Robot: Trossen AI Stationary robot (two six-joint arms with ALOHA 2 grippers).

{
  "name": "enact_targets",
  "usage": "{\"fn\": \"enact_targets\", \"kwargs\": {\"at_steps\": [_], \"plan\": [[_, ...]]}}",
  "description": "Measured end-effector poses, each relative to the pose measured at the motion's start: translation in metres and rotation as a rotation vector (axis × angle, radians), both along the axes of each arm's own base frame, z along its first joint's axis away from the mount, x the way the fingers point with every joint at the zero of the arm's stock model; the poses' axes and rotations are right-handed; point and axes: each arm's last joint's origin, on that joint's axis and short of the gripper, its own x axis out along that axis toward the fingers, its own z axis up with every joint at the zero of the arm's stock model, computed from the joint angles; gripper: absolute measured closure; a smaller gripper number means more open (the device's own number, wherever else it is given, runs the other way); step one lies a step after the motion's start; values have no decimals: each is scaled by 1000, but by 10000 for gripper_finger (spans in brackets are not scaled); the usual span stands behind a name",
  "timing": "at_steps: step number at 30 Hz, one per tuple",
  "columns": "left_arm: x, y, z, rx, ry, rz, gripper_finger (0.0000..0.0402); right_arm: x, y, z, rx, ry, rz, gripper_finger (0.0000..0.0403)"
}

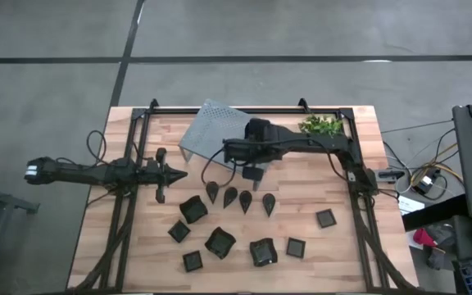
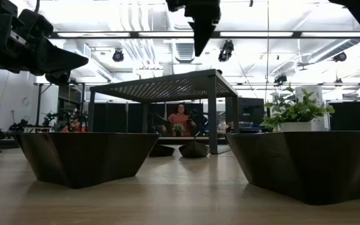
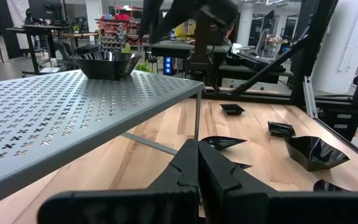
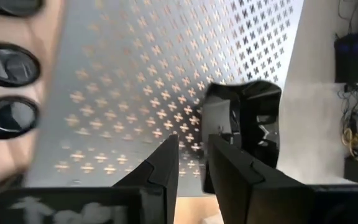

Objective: Pick & Place Mini shaped plates
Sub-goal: Stack the right distorted square plate into the distorted square plate on the shelf

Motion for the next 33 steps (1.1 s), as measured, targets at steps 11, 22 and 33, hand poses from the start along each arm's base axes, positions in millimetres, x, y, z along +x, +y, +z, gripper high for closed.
{"fn": "enact_targets", "kwargs": {"at_steps": [11,22,33], "plan": [[0,0,0,0,0,0,401,-5,66,6,83,-77,53,335],[0,0,0,0,0,0,401,-23,153,-4,244,-49,229,335],[0,0,0,0,1,0,401,-19,224,-21,484,-258,350,335]]}}
